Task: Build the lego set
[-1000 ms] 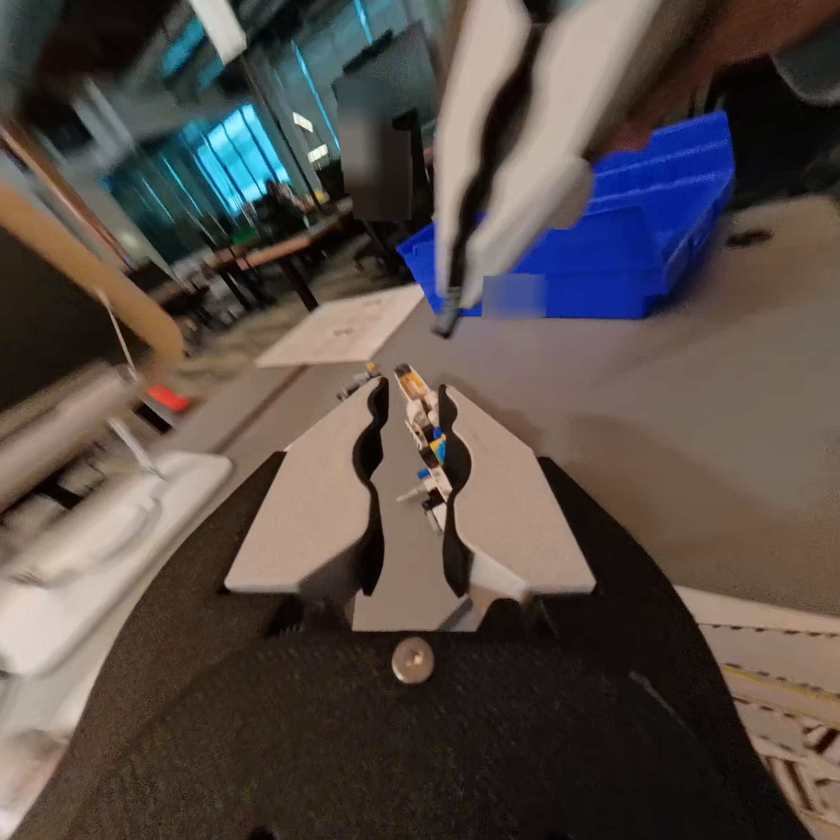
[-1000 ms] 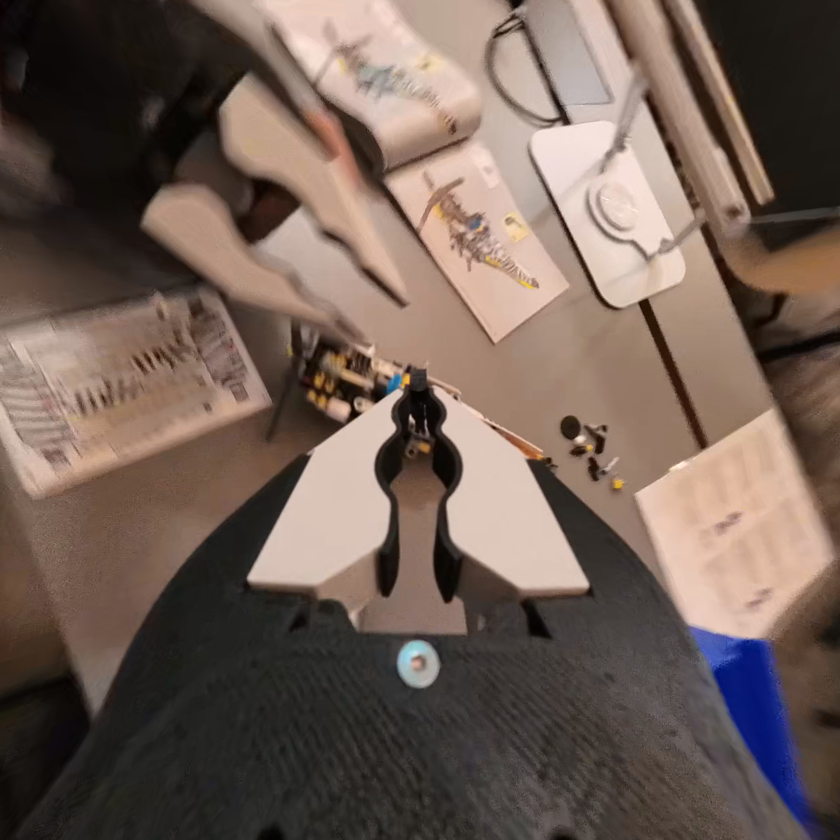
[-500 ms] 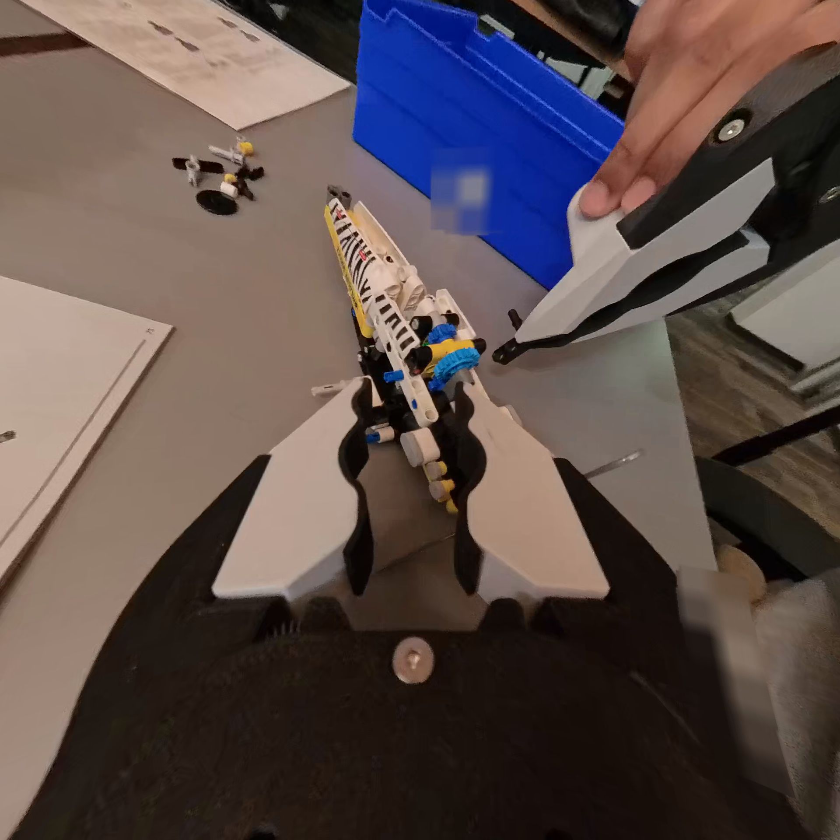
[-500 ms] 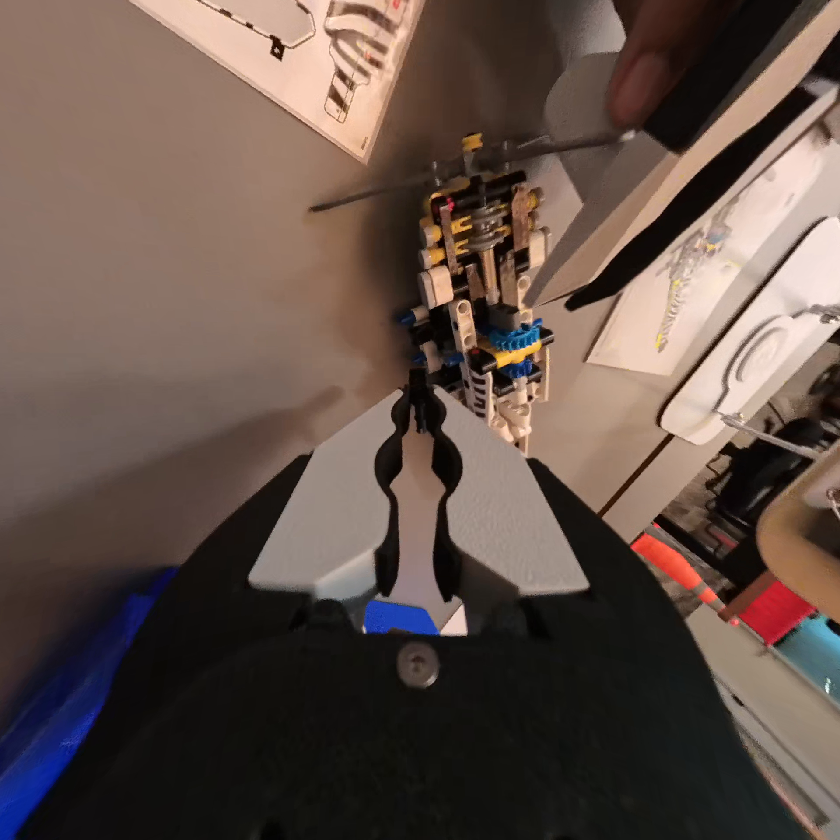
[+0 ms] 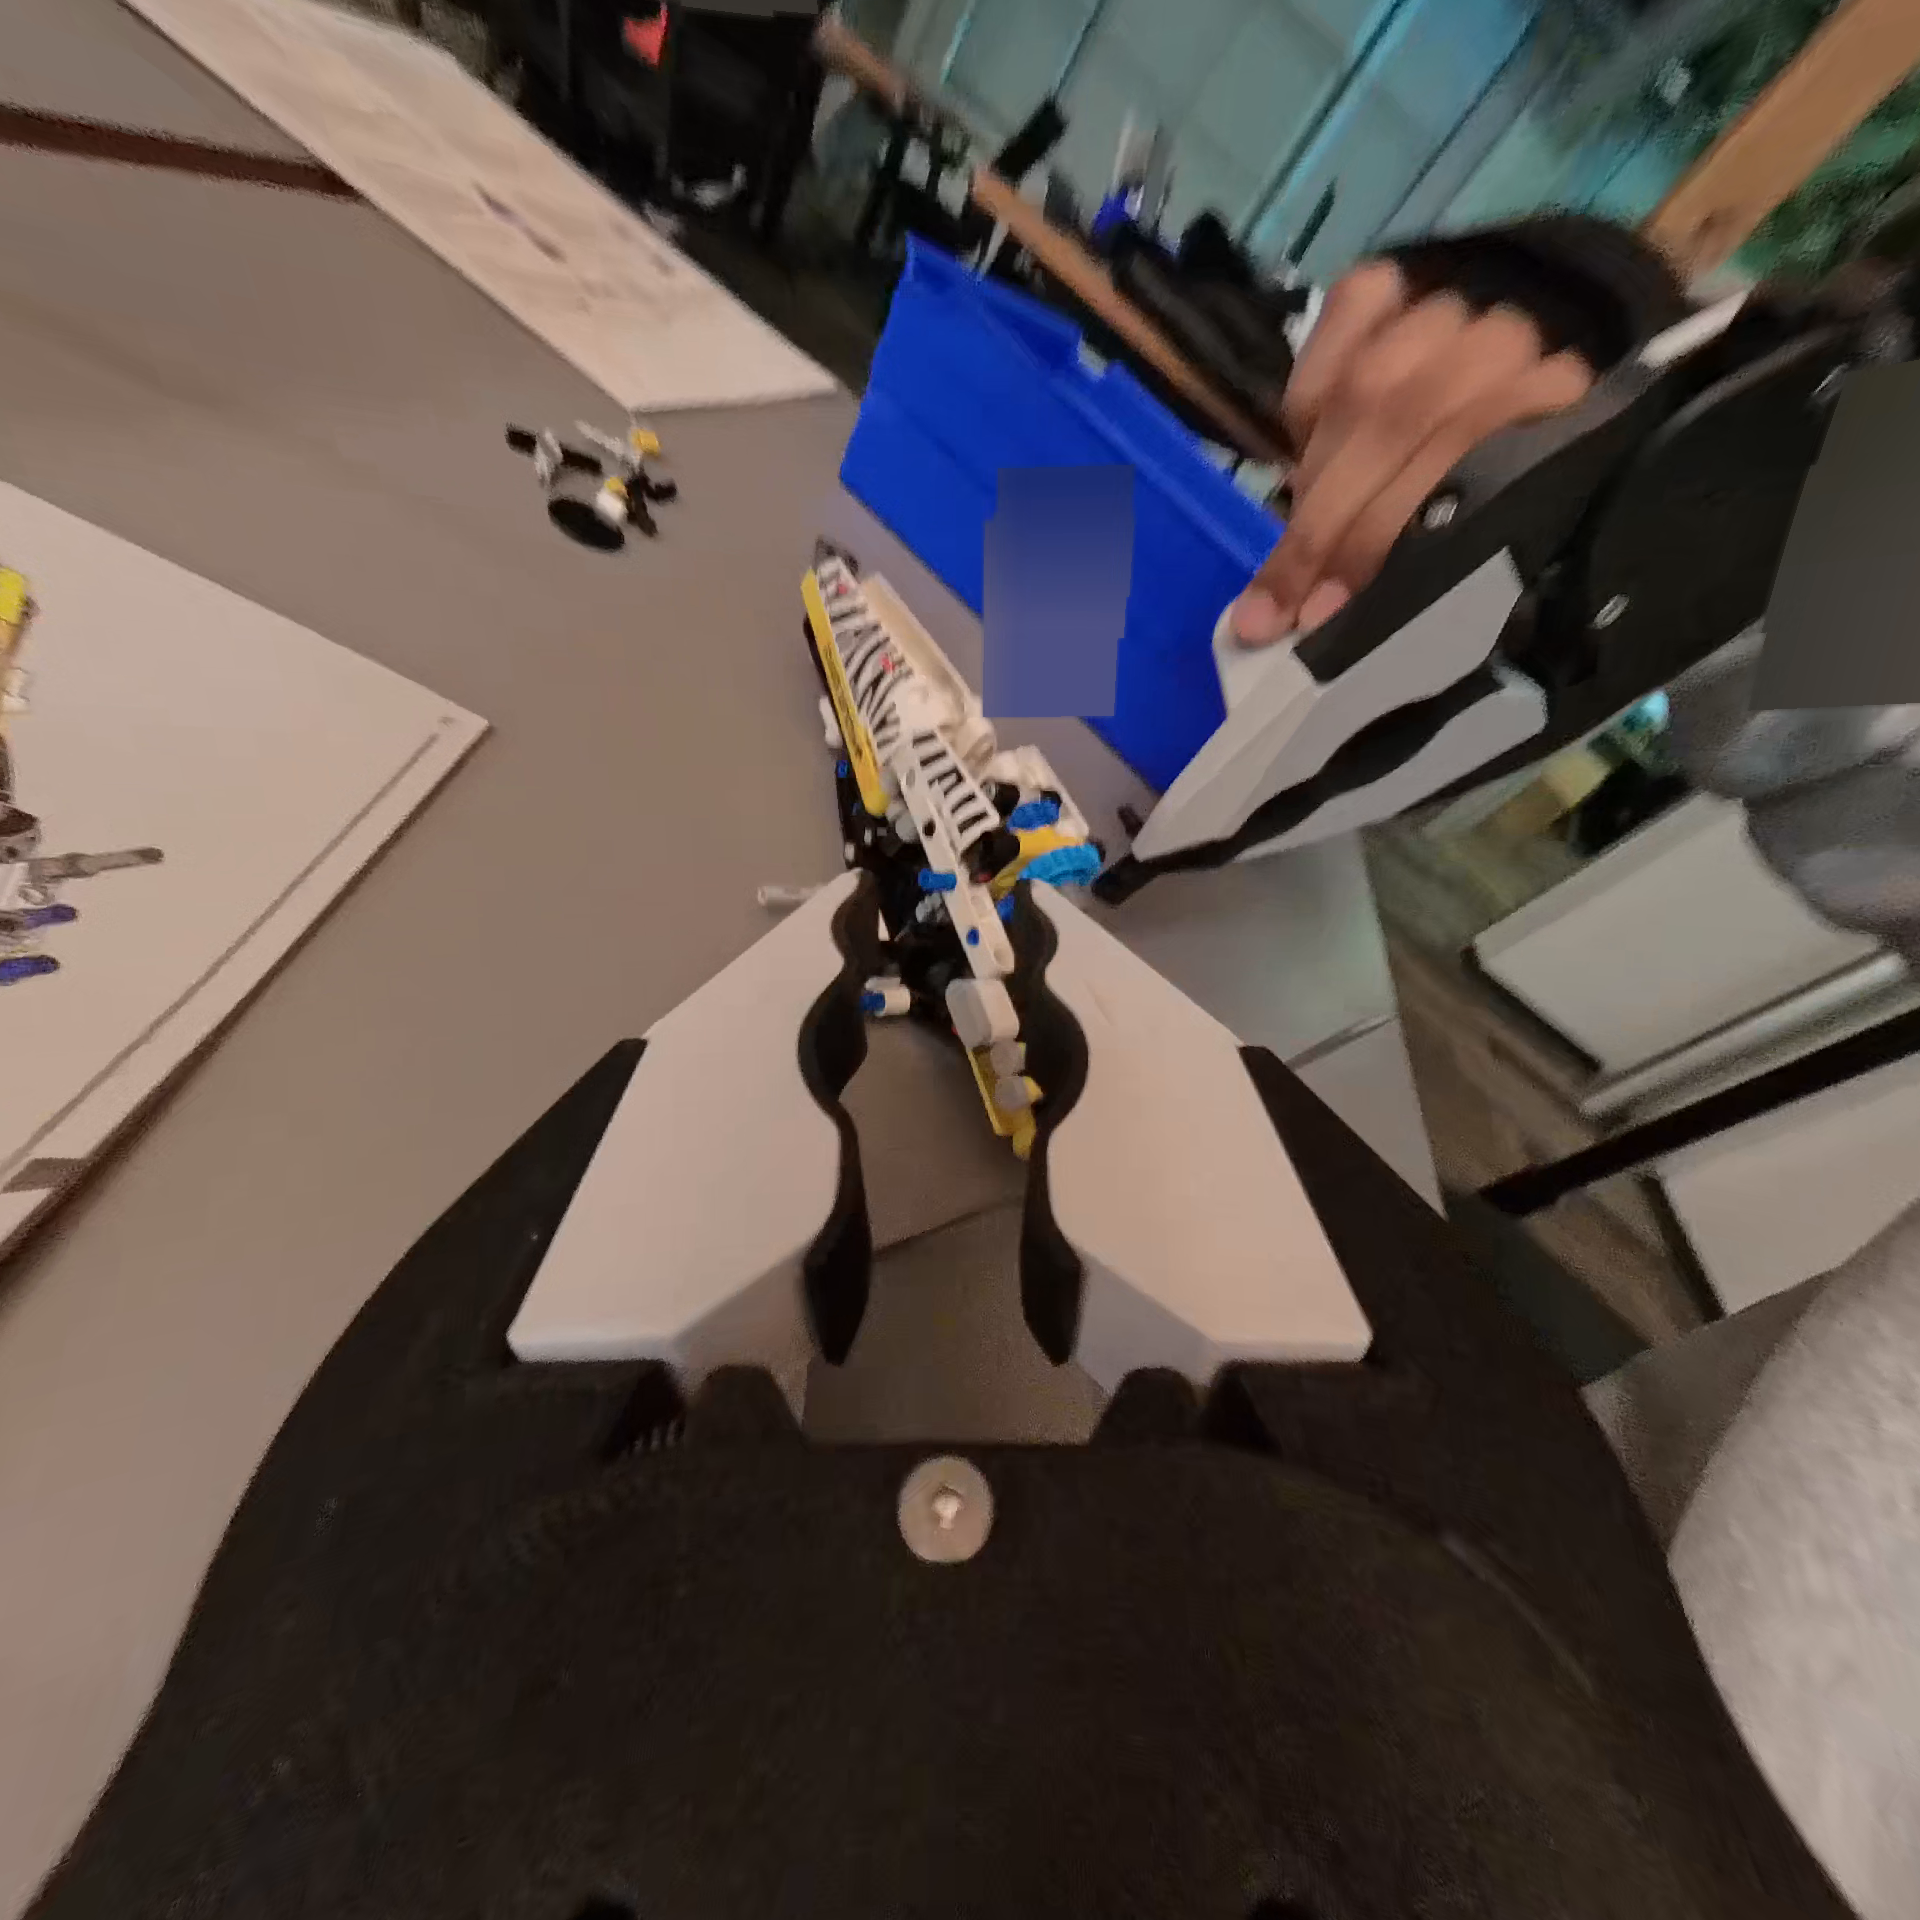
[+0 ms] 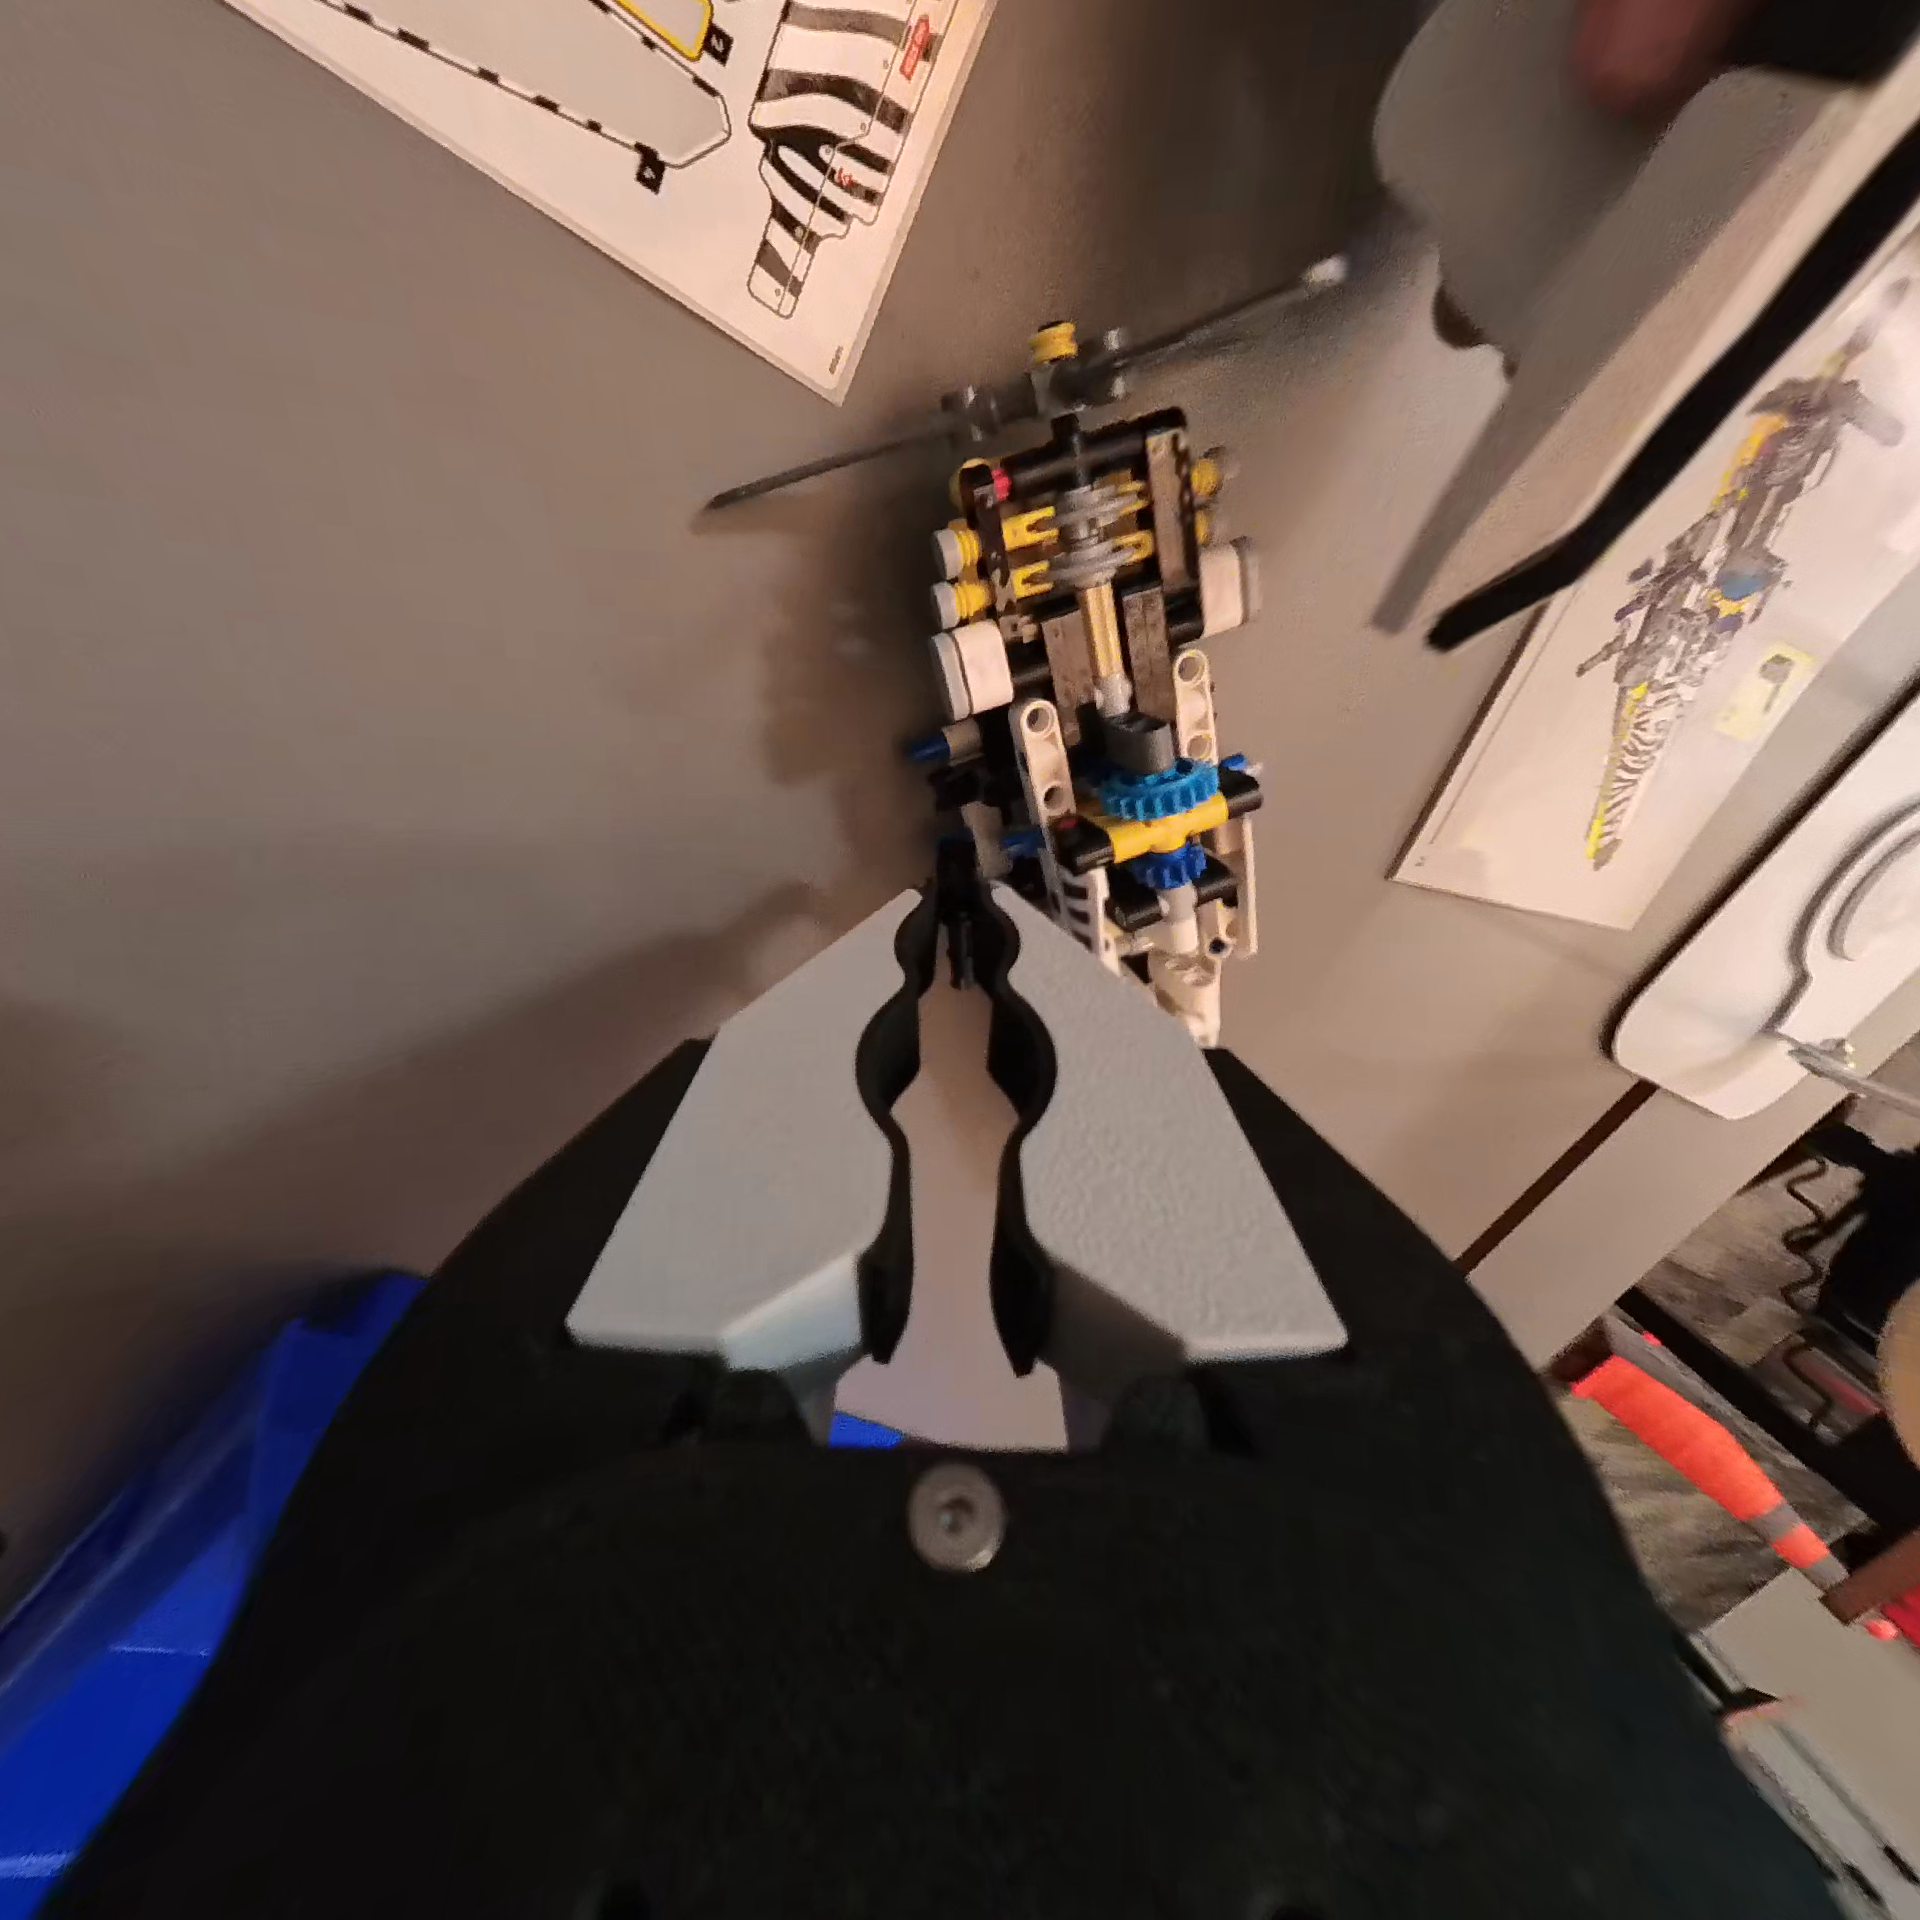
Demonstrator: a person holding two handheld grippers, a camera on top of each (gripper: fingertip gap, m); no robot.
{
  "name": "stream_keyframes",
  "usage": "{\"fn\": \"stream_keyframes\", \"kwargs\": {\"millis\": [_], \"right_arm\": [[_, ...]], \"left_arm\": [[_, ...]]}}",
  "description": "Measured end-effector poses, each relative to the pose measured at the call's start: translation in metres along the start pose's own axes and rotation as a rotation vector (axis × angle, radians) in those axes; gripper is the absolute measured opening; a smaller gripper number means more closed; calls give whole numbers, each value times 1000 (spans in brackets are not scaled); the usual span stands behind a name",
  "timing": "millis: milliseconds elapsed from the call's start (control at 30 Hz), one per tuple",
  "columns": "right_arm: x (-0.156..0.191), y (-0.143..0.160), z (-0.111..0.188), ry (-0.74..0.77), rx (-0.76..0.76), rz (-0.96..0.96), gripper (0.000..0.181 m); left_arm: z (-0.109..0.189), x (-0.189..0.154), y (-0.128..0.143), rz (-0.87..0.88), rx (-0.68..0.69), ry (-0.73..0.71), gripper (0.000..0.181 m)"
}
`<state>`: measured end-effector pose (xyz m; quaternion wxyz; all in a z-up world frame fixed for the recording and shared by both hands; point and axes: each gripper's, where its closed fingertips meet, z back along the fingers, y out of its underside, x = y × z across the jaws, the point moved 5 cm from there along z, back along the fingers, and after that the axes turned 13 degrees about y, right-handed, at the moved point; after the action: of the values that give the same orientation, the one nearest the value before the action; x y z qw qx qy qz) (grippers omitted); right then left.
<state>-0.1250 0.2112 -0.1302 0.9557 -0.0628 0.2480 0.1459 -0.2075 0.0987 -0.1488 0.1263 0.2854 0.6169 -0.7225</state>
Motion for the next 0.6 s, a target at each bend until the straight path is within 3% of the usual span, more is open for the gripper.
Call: {"fn": "stream_keyframes", "kwargs": {"millis": [100, 333, 600], "right_arm": [[1, 1, 6, 10, -24, -42, 4], [-6, 1, 20, 6, -113, -198, 4], [-9, 6, 14, 9, -161, -175, 4]], "left_arm": [[9, 5, -8, 39, -60, 10, 24], [8, 8, -6, -3, -49, -7, 39], [6, 11, -6, 29, -51, 3, 42]]}}
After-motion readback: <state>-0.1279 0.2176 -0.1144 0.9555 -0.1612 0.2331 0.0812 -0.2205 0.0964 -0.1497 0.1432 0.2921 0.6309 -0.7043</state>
